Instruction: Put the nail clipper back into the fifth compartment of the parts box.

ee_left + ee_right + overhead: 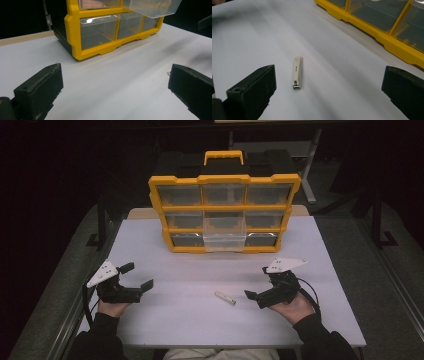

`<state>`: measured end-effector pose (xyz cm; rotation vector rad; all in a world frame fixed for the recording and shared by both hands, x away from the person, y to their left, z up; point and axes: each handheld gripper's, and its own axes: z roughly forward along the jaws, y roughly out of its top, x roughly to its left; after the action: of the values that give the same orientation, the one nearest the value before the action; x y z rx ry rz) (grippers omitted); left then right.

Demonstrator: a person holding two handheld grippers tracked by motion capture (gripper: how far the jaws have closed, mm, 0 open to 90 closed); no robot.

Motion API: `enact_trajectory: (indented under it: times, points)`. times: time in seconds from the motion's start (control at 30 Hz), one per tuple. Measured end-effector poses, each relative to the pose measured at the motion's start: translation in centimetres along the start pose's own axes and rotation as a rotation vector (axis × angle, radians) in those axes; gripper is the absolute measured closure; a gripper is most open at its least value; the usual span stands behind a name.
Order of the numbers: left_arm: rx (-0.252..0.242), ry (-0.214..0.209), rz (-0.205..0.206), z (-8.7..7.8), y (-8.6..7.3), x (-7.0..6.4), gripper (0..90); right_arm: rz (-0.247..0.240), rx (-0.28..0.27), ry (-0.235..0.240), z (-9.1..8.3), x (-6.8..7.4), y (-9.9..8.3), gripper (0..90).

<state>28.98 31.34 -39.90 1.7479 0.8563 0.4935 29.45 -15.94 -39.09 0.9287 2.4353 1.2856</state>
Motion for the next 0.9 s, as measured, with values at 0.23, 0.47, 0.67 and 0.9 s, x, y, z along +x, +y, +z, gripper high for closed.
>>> enact_trajectory:
  times: [0.23, 0.47, 0.67, 0.9]
  points:
    - [0.002, -0.001, -0.001, 0.0, 0.0, 0.0, 0.0, -0.014, 0.039, 0.029, 1.1, 0.3, 0.5, 0.0]
    - [-0.014, 0.008, -0.003, -0.1, 0.0, 0.0, 0.0, -0.031, 0.070, 0.045, 1.9, 0.6, 0.7, 0.0]
    - [-0.005, 0.001, -0.013, 0.0, -0.1, 0.1, 0.0, -0.048, 0.090, 0.058, 2.6, 0.8, 1.0, 0.0]
    - [-0.015, 0.011, -0.009, -0.2, 0.0, 0.2, 0.0, -0.068, 0.126, 0.076, 3.7, 1.2, 1.3, 0.0]
